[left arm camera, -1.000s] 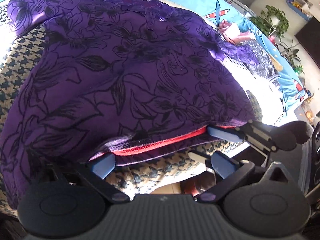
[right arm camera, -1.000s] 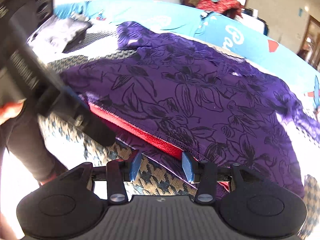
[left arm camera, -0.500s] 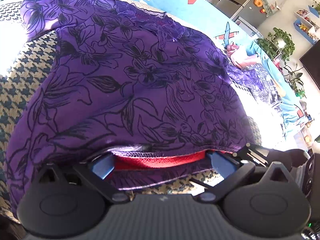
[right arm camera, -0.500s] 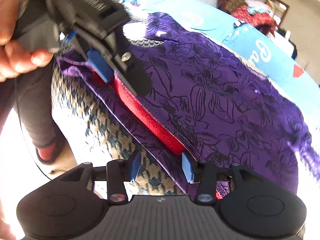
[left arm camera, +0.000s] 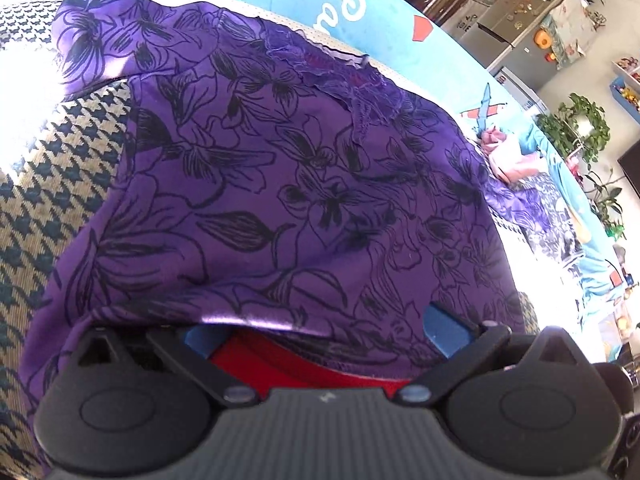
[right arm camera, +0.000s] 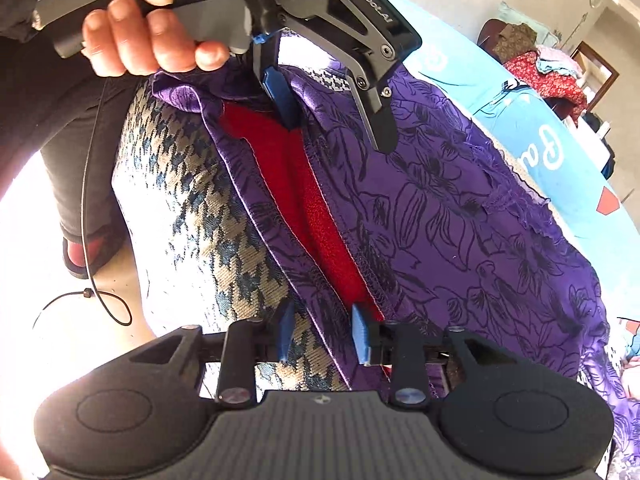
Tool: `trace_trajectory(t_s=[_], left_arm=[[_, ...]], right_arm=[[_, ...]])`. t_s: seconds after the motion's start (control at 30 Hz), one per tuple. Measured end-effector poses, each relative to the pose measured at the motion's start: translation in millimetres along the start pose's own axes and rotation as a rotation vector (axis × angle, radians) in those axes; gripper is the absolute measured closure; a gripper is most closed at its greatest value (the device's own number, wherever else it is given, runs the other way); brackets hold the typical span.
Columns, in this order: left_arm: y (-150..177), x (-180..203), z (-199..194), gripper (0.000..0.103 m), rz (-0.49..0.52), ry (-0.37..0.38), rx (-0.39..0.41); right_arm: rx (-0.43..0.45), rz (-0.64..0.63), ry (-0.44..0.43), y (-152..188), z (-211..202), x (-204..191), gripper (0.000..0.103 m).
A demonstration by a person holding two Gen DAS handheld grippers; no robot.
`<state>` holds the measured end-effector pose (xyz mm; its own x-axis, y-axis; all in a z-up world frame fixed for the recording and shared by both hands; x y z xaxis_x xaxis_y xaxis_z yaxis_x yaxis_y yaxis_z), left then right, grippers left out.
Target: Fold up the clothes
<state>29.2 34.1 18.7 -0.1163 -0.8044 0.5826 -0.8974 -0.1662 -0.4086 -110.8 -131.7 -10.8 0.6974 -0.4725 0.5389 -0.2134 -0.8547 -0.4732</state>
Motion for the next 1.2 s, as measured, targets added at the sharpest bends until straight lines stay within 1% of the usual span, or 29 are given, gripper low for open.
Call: trace_trajectory(t_s=[0.03,0.1,0.13,0.2,0.33,0.53,0.67,0.83,1.03,1.2], left_arm=[[-1.5,-0.5,1.6,0.000,-0.004,-0.001,0.001],[-3.9,-1.1,4.2,0.000,-0.008,-0.002,0.003],[-4.4,-1.1,5.0,0.000,-0.007,-0.003,0.005],[-4.6,-1.6,5.3,0.000,-0.008,-0.002,0.006],[-4.5,-2.8,5.4,0.000,-0.010,0.001,0.006],[-4.3,-3.6,5.2,0.000,-0.009,0.006,0.006],[-1.4,-3.0,-3.4,0.000,-0.004,0.014,0.007],[6.0,-0.9,-20.0,0.000,0.018,0.028,0.016],[18.9,-6.4,-37.0,0.000,0.016,-0.013,0.013],[32.5,-7.3,-45.6,0.000,0.062,-0.058,-0.018]], right_arm=[[-0.001,-0.006,0.006,0.0,-0.3,-0.3,0.085],[-0.003,-0.021,0.024,-0.2,-0.7,-0.7,0.093],[-0.004,-0.029,0.036,-0.3,-0.5,-0.5,0.099],[-0.006,-0.043,0.056,-0.1,0.0,0.2,0.100],[0.003,-0.062,0.062,0.2,-0.4,-0.5,0.101],[0.004,-0.147,0.078,1.8,3.3,-8.3,0.100],[0.017,-0.132,0.038,3.9,-4.1,-0.9,0.101],[0.009,-0.197,-0.002,10.2,-29.0,1.2,0.101],[-0.015,-0.209,-0.085,18.3,-41.1,-2.9,0.100],[-0.040,-0.257,-0.128,22.7,-47.3,-12.8,0.100]])
Point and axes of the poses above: each gripper's, at about its wrist camera, not at the fingertips, and z roughly the way its jaws point, x to its right, y to its underside, the point moved 2 cm from there along z, roughly the way its jaws point, and after that the axes turned 9 degrees about -z, right-handed, at the moved point
